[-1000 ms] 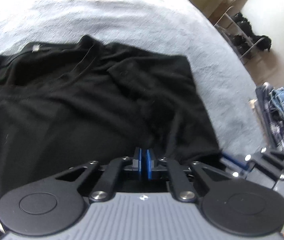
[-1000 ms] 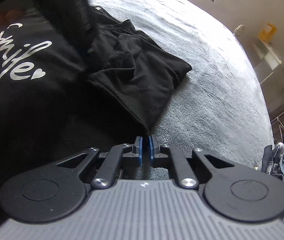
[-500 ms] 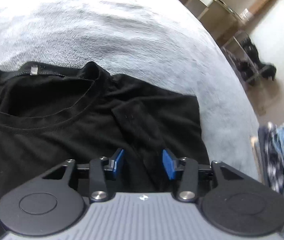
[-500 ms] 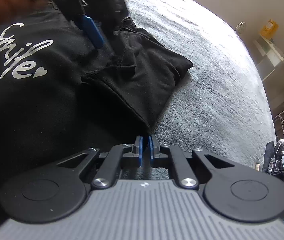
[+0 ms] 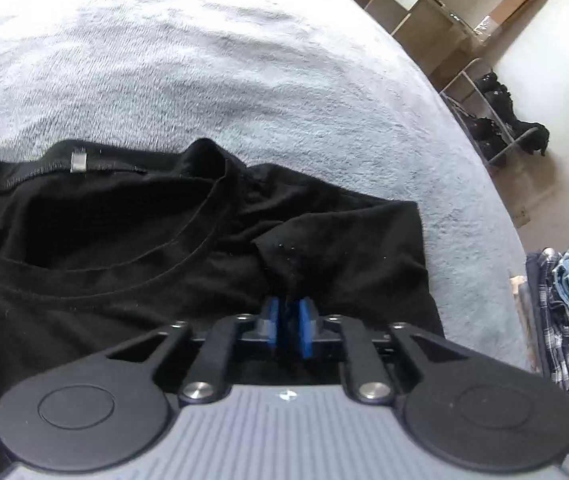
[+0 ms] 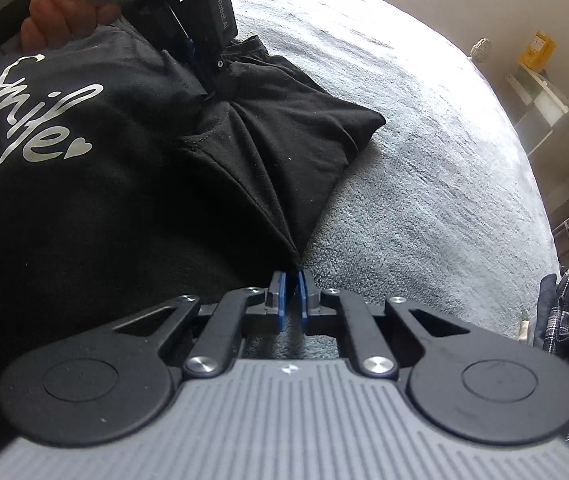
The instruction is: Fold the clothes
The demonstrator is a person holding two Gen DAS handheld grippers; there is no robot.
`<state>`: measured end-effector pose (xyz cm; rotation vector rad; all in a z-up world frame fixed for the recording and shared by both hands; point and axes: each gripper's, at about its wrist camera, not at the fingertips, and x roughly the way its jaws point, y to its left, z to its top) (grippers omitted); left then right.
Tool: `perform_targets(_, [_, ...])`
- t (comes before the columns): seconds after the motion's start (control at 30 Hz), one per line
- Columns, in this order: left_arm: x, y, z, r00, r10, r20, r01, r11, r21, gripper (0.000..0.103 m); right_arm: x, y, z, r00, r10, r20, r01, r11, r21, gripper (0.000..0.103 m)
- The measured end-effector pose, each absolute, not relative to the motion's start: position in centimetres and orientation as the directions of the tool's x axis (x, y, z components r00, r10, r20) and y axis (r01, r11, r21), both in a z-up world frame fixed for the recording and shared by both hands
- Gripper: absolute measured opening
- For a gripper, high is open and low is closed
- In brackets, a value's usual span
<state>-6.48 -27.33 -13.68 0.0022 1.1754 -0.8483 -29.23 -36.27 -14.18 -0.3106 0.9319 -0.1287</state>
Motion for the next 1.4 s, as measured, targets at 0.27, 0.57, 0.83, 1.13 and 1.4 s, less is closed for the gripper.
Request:
perform_targets(0.27, [-7.0,-24.4,-12.4,0.158,-0.606,-0.779,0.570,0.701,-0.429,0.046,-30.2,-35.2,-11.4,0.693,-0.145,-0.706,-0.168,0.920,-0.354,0.013])
perform_targets(0.57, [-6.5,-23.4,-12.4,0.175,-0.609,-0.774,0.543,0.715,-0.440,0.046,-27.2,-30.8,-14.5,0.733,-0.064,-0.677,-0.488,0.644,-0.589,0.027])
perform_targets(0.83, [-6.0,-22.4,-12.7,0.178,-0.608,-0.774,0.524,0.724,-0.449,0.047,-23.4,-37.5,-9.4,0.713,0.104,-0.694,-0.185,0.982,-0.042,0.006])
perform_targets(1.13, [-5.8,-22.0,-13.1,0.199,-0.594,-0.780,0.526,0.736,-0.426,0.047,-24.5,-37.8,-10.7,0.654,0.288,-0.700,-0.238,0.956,0.171,0.011])
perform_targets(1.4, [-8.3,-23.0,-10.5,0.236,-0.665,-0.708,0.628,0.661,-0.411,0.047,-26.5,-36.5,-9.5,0.652,0.250,-0.716,-0.282,0.956,0.078,0.028])
